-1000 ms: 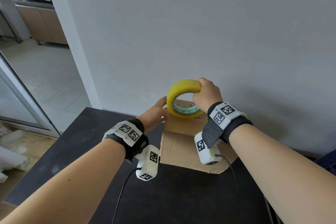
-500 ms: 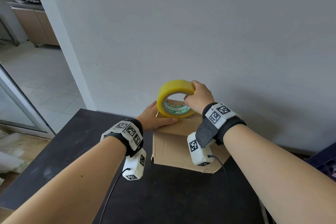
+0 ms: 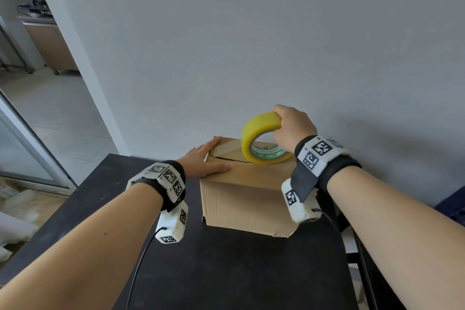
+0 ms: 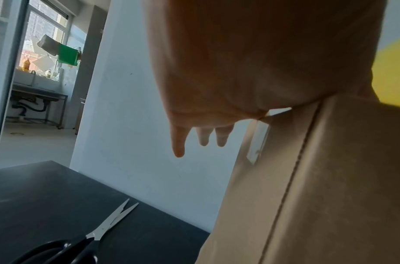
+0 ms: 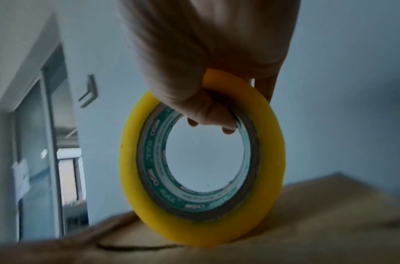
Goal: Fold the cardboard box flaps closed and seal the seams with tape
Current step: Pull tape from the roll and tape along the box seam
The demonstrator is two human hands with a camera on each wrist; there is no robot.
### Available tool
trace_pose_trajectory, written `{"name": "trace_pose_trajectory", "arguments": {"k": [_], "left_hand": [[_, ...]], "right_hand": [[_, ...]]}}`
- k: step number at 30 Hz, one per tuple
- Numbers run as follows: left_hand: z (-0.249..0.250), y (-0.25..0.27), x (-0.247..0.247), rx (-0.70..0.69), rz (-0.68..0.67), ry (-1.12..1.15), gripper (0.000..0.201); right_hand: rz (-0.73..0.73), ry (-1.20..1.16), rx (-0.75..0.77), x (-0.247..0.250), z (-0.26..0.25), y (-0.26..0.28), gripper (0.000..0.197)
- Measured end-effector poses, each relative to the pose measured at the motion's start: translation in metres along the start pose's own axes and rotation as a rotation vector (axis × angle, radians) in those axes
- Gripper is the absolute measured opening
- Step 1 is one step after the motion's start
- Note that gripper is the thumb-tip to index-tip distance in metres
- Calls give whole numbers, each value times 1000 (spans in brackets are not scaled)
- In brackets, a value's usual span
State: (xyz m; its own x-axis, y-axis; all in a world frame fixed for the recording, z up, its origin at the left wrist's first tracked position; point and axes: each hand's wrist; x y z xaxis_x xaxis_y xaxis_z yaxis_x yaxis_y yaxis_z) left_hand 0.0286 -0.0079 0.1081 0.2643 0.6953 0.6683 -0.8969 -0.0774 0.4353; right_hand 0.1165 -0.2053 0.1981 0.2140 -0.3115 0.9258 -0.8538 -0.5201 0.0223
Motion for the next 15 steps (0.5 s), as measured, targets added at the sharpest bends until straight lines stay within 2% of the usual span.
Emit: {"name": "trace_pose_trajectory", "arguments": {"k": [3, 8, 9, 11, 13, 14, 15], "left_hand": [[3, 3, 0, -12, -9, 27, 117], [5, 5, 2, -4, -8, 7, 124], [9, 8, 2, -19, -8, 77, 121], [18, 11, 3, -102, 58, 315, 93], [29, 11, 3, -195, 181, 366, 59], [32, 8, 3, -205, 199, 288, 56], [35, 5, 0, -210, 172, 143, 63]], "right_hand": [[-4, 120, 20, 6, 3, 6, 31], [-11, 114, 41, 7, 2, 6, 28], [-7, 100, 37, 7, 3, 6, 29], [-3, 56, 29, 6, 6, 5, 32], [7, 12, 23, 3, 6, 4, 33], [10, -1, 19, 3, 6, 4, 33], [13, -11, 14, 3, 6, 4, 32]]}}
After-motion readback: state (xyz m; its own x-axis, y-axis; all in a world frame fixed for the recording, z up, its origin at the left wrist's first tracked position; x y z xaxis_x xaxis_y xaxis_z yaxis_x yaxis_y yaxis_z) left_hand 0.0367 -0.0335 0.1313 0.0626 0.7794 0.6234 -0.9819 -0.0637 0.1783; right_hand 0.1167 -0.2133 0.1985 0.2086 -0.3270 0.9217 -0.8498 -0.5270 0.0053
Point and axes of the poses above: each hand's wrist, its own y-axis away from the middle knuckle, its own x-axis out of the back of the hand, z = x × y, and after that the axes turned 10 degrees about -z, right-handed
